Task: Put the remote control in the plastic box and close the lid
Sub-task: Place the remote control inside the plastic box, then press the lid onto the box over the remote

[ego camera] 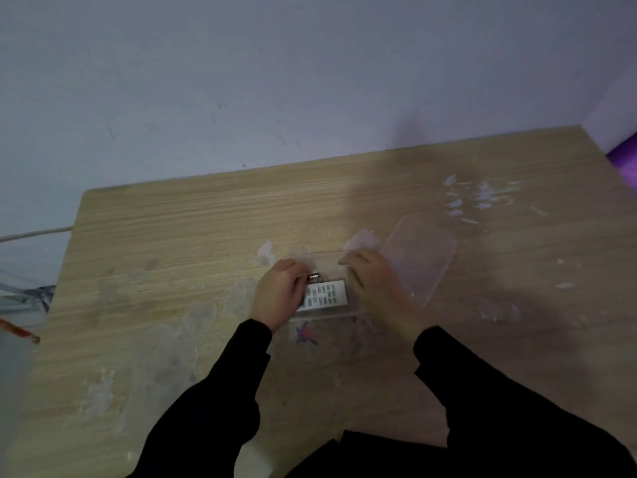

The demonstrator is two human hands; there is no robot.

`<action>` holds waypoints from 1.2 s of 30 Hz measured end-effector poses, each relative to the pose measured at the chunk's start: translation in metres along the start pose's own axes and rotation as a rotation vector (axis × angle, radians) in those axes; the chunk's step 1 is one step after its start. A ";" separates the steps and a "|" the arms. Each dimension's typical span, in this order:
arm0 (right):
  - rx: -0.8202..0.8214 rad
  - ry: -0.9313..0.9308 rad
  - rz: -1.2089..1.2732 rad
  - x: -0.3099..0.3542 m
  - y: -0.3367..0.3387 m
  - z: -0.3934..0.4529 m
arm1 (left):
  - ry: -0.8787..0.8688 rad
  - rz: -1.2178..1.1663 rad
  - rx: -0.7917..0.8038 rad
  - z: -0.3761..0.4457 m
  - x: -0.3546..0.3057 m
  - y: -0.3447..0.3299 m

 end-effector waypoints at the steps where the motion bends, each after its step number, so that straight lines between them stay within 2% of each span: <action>1: -0.097 -0.063 -0.020 -0.015 0.012 -0.008 | 0.012 -0.036 -0.063 -0.005 0.000 0.004; 2: -0.136 -0.139 -0.064 -0.032 0.020 -0.019 | 0.039 -0.053 -0.130 -0.011 0.002 0.007; 3: -0.103 -0.221 -0.120 -0.049 0.023 -0.029 | 0.085 -0.058 -0.185 -0.017 0.005 0.009; 5: 0.060 -0.322 -0.251 -0.072 0.021 -0.053 | 0.208 -0.093 -0.230 -0.030 0.013 0.009; 6: 0.108 -0.324 -0.292 -0.078 0.019 -0.062 | 0.272 -0.128 -0.227 -0.035 0.017 0.006; 8: 0.091 -0.265 -0.321 -0.078 0.019 -0.069 | 0.357 -0.211 -0.208 -0.043 0.020 0.002; 10: -0.019 -0.209 -0.322 -0.068 0.026 -0.062 | 0.378 -0.278 -0.203 -0.048 0.019 0.001; 12: -0.223 -0.199 -0.255 -0.051 0.043 -0.052 | 0.389 -0.319 -0.190 -0.050 0.018 0.001; 16: -0.620 -0.211 0.151 -0.014 0.092 -0.034 | 0.420 -0.348 -0.194 -0.052 0.018 0.006; 19: -0.754 -0.358 0.515 -0.009 0.103 -0.023 | 0.412 -0.353 -0.279 -0.049 0.012 0.016; 22: -0.611 -0.584 0.781 -0.007 0.072 -0.022 | 0.464 -0.542 -0.300 -0.042 0.005 0.020; 23: -0.559 -0.617 0.777 -0.005 0.061 -0.026 | 0.477 -0.578 -0.297 -0.041 0.005 0.019; 26: -0.466 -0.666 0.589 -0.010 0.041 -0.036 | 0.494 -0.451 -0.355 -0.040 0.014 0.021; 29: -0.174 -0.594 0.241 -0.014 0.021 -0.029 | 0.536 -0.313 -0.365 -0.045 0.024 0.021; 31: -0.014 -0.536 0.134 -0.011 0.006 -0.028 | 0.551 -0.231 -0.338 -0.049 0.027 0.019; 33: 0.037 -0.479 0.110 -0.005 -0.001 -0.031 | 0.547 -0.191 -0.333 -0.055 0.030 0.017; 36: 0.044 -0.449 0.228 -0.004 -0.006 -0.031 | 0.564 -0.196 -0.329 -0.063 0.031 0.013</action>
Point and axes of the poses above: each hand's wrist, its own z-axis towards the middle knuckle, its own y-axis out of the back of the hand, x = y × z, the point moved 6 cm from there along z, towards the middle knuckle, and after that the axes turned 9 degrees about -x, right-handed, at the moved point
